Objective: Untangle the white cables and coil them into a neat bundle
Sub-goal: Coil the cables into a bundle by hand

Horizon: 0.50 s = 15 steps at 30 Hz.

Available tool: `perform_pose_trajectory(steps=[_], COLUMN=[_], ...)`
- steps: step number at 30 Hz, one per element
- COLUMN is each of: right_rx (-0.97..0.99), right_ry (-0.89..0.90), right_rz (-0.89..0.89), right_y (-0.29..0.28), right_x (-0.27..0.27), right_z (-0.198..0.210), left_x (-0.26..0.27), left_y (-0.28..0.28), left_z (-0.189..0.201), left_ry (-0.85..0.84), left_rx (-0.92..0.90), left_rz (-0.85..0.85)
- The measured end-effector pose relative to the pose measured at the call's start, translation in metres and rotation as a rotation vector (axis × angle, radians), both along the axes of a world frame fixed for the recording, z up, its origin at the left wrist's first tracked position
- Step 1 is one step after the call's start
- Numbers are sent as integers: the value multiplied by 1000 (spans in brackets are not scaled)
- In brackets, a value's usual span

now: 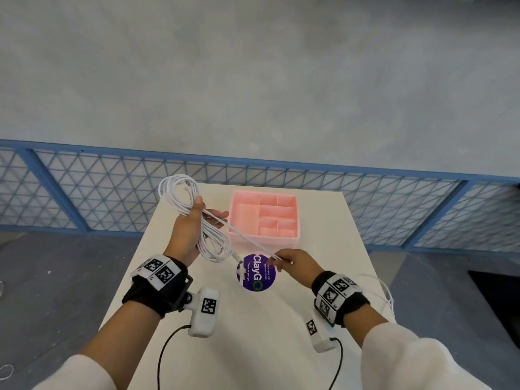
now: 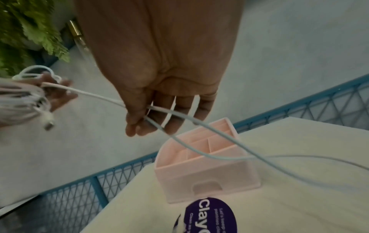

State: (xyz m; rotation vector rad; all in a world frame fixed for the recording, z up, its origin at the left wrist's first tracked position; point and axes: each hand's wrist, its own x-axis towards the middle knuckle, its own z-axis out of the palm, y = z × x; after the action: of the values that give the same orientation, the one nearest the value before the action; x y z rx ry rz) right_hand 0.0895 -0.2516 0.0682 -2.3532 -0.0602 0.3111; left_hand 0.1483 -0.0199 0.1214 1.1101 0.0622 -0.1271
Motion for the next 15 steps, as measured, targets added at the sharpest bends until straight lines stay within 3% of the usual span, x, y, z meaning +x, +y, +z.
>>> perform_pose_trajectory(steps=[3,5,7,9,12,15], right_rx=[-26,117,139,25,-297,-227], right_ry=[-25,-13,-46,-81,-130,-280], right_rz=[-15,-45,-45,60,408,536], right_y=[2,6,9,15,34,52], right_x=[-1,-3,-7,-9,-13,-8], right_z=[-1,2,7,16,40,64], left_x=[2,6,9,11,10,0], left_y=[-3,-3,1,6,4,-10], left_z=[0,-2,-5,-8,-15,-16], left_ry=[36,23,-16,-71,-130,-157], left_rx=[-128,-117,-44,84,239,310], left_rz=[51,101,145,184,185,120])
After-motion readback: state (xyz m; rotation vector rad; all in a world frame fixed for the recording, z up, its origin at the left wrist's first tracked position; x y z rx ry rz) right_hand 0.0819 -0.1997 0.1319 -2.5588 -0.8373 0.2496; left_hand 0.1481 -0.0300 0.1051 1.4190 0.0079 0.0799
